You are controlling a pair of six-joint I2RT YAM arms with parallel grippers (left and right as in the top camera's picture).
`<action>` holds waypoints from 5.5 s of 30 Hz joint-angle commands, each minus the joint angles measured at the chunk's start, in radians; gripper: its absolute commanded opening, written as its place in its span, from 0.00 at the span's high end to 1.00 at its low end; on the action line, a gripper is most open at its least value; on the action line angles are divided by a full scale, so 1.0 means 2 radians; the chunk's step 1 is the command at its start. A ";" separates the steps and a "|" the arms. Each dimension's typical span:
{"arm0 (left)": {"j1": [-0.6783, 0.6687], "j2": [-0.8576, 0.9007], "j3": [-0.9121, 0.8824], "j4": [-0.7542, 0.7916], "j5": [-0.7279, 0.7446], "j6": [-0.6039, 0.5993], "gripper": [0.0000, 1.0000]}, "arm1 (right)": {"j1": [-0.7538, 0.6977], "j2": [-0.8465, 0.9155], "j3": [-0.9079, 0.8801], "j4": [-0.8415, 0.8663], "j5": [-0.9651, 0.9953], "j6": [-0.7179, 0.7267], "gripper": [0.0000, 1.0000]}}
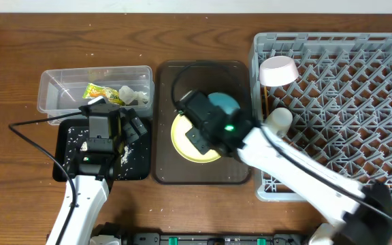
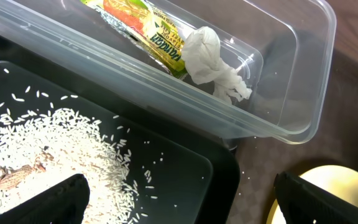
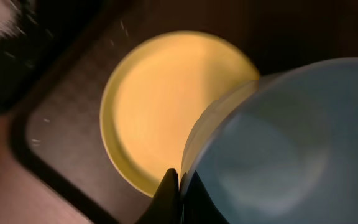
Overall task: Sort waste into correct bins and load items into the dishwasher rack
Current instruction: 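Lift the blue bowl and carry it right into the rack, then set the blue bowl down in the rack and open the right gripper, then move the right gripper left to the yellow plate on the tray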
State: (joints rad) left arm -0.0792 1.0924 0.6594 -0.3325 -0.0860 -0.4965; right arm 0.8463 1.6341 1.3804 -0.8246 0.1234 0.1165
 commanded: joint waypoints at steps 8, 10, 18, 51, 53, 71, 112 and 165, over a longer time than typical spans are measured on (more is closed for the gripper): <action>0.002 0.001 0.008 0.000 -0.010 0.003 0.02 | -0.211 -0.136 0.013 -0.001 -0.245 -0.067 0.99; 0.002 0.001 0.008 0.000 -0.010 0.003 0.02 | -0.267 -0.137 0.013 -0.003 -0.332 -0.092 0.99; 0.002 0.001 0.008 0.000 -0.010 0.003 0.02 | -0.431 -0.110 0.012 -0.021 -0.532 -0.161 0.99; 0.002 0.001 0.008 0.001 -0.010 0.003 0.02 | -0.513 0.018 0.012 -0.027 -0.561 -0.180 0.99; 0.002 0.001 0.008 0.001 -0.010 0.003 0.02 | -0.512 0.021 0.012 -0.028 -0.562 -0.180 0.99; 0.002 0.001 0.008 0.000 -0.010 0.003 0.02 | -0.560 0.093 0.012 -0.039 -0.670 -0.232 0.99; 0.002 0.001 0.008 0.000 -0.010 0.003 0.02 | -0.742 0.144 0.056 -0.255 -0.435 -0.152 0.65; 0.002 0.001 0.008 0.000 -0.010 0.003 0.02 | -0.417 0.020 0.097 -0.182 -0.149 -0.055 0.66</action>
State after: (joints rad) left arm -0.0792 1.0924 0.6594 -0.3328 -0.0860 -0.4965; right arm -0.0319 1.7443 1.5604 -1.1908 -0.0139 -0.0090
